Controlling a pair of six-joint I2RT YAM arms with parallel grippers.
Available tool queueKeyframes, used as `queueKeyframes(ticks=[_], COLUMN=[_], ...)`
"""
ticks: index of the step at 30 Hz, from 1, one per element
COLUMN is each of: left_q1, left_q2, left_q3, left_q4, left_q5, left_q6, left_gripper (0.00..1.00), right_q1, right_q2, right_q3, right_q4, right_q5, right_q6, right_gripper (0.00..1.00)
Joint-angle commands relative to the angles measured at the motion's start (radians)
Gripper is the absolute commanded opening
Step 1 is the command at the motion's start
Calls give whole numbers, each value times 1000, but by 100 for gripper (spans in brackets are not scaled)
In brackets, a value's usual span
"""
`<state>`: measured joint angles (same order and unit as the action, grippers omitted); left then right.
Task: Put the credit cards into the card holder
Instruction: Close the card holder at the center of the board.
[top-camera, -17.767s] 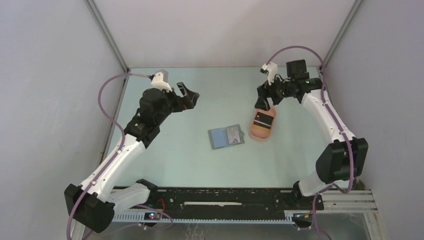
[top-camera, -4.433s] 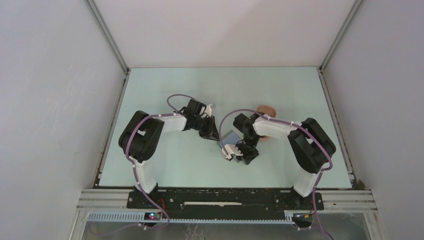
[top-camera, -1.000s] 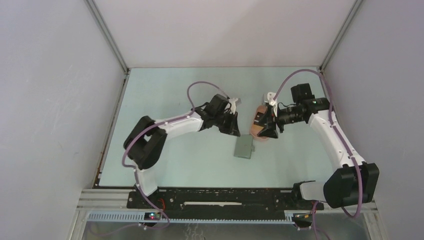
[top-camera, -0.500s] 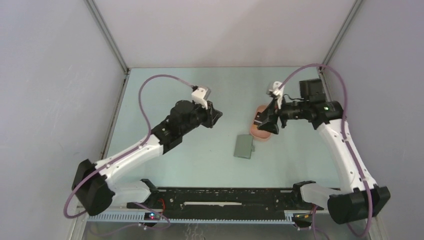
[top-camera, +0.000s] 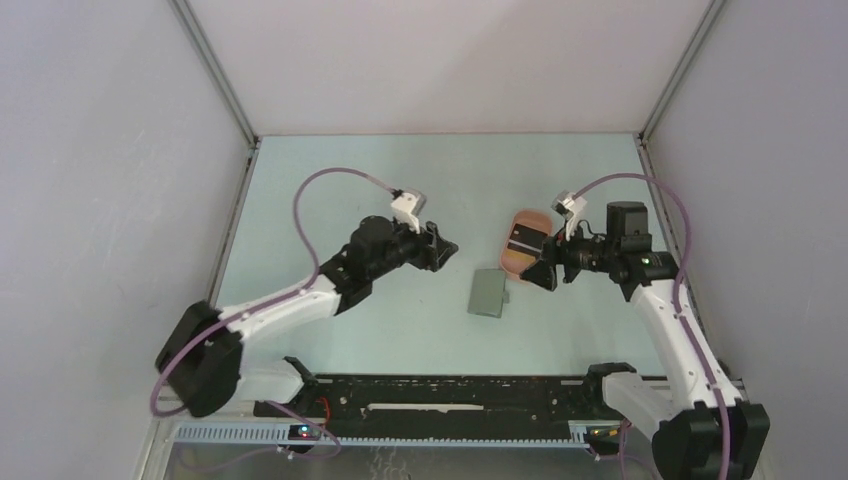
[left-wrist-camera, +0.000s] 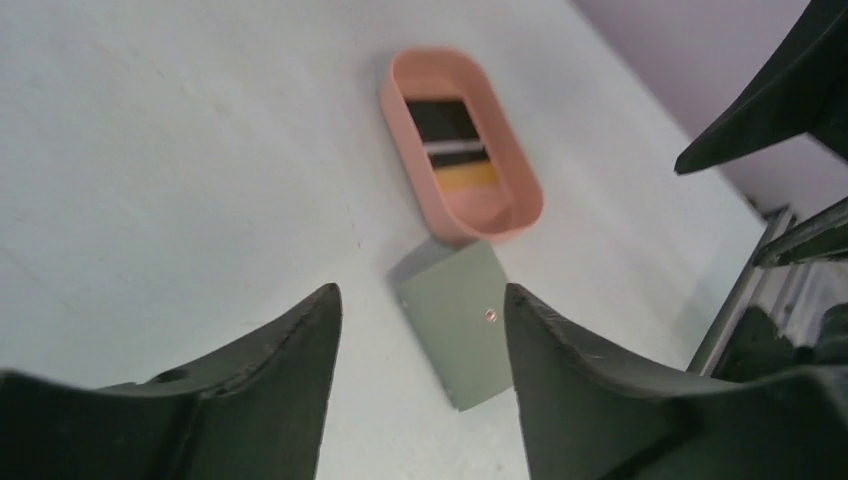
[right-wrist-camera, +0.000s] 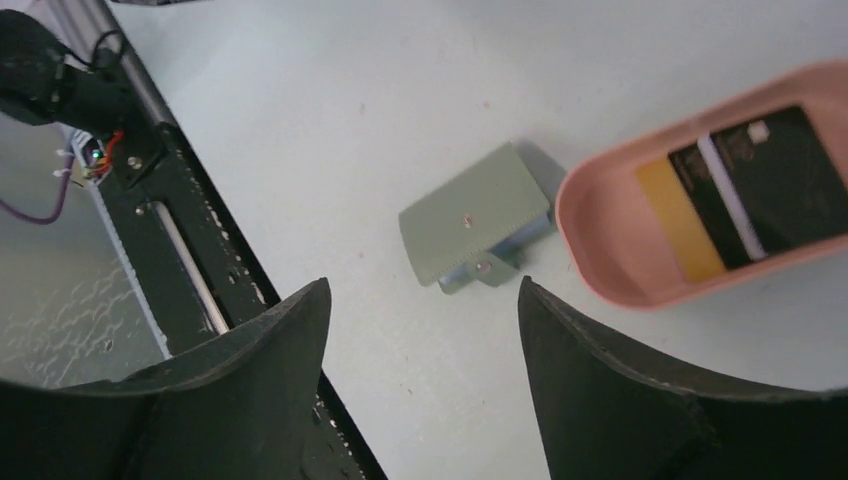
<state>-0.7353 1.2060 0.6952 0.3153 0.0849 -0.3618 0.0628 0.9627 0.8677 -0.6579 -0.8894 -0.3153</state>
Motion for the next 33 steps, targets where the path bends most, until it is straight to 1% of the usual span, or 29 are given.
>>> queueKeyframes(ticks=[1,2,3,4,6,7,9,10,13,16,20,24,26,27,29,30,33], left_q1=[-10,-18,-30,-43,-73,-85,-103,-107,-119,-134,-151,-187,-209,-222,-247,-258,-282], left_q2=[192,236,289,323,373,393,432,452,504,524,536,555,569,577,594,603,631], left_q3=[72,71,68,67,74,81,101,111,135,117,107,118,131,141,166,177,212], left_q4=[-30,-23,-5,6,14,14,10,0,-30,-33,-50,-64,-67,-73,-92,-99,-114], left_q5=[124,126,130,131,126,118,99,85,67,54,37,24,19,14,1,-5,-22], left_q6=[-50,-61,-73,-81,-82,-79,-72,-71,-88,-113,-139,-160,-175,-180,-189,-194,-213], left_gripper=[58,55,53,52,51,51,51,51,51,50,51,51,51,50,50,49,45], right_q1=[39,58,90,118,181,203,219,217,212,227,223,218,212,208,201,199,197], right_q2=[120,158,195,230,305,343,429,477,591,653,681,674,664,651,602,574,498], right_q3=[-50,-35,-15,1,29,41,75,96,132,147,178,178,179,178,177,177,161], right_q4=[70,55,46,47,53,57,56,43,18,52,106,141,147,137,99,70,-12], right_q5=[176,219,258,290,360,399,447,455,464,513,611,683,692,669,579,522,345], right_q6=[23,15,16,20,26,29,39,39,39,49,73,75,72,69,38,14,-54], right_gripper=[73,67,55,48,37,30,19,16,12,9,6,6,8,9,15,21,42])
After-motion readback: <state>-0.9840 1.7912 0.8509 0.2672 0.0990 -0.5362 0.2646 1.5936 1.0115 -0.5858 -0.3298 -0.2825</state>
